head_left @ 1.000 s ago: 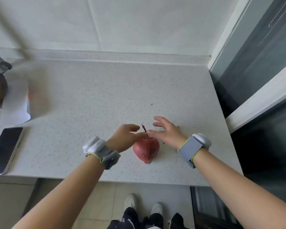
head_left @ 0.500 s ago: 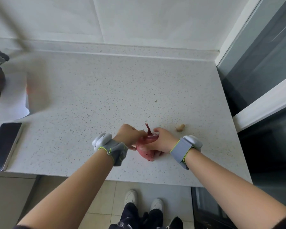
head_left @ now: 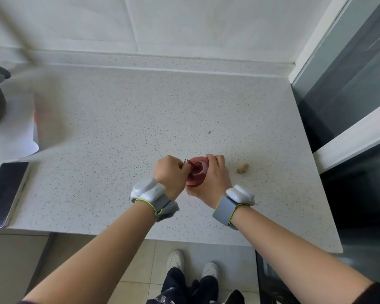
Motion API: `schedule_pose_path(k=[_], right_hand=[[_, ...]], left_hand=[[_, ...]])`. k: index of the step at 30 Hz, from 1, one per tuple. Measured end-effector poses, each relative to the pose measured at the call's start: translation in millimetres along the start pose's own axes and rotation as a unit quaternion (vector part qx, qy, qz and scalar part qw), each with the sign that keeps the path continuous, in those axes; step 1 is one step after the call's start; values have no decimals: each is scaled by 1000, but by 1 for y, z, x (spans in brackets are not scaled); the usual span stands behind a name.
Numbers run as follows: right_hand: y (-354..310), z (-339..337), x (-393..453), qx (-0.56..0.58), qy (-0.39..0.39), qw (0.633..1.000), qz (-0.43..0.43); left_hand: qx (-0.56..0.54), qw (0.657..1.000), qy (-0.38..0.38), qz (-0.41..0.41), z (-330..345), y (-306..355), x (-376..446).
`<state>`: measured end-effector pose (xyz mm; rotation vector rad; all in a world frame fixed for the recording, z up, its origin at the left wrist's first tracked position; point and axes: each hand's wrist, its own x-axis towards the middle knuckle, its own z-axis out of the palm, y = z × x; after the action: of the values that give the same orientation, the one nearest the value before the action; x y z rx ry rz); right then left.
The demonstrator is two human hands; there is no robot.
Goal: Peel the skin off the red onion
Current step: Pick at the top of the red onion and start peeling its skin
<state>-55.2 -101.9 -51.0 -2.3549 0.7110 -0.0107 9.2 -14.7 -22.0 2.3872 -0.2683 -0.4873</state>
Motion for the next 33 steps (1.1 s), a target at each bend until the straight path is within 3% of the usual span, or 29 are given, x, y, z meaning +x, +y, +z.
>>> schedule_pose_path(k=[13,19,23,29,33], right_hand=[[6,13,-5,66,53,996,8],[6,14,-7,99,69,992,25],[12,11,-8,165,107,980,28],[25,2,0,279,58,954,91],[29,0,3,355,47,926,120]], left_hand=[[132,989,2,66,8,-9,-9],[61,993,51,88,13,-15,-8],[10,995,80,59,22,-27,-6],[-113,990,87,0,33,-27,0],[-79,995,63,0,28,-34,9]])
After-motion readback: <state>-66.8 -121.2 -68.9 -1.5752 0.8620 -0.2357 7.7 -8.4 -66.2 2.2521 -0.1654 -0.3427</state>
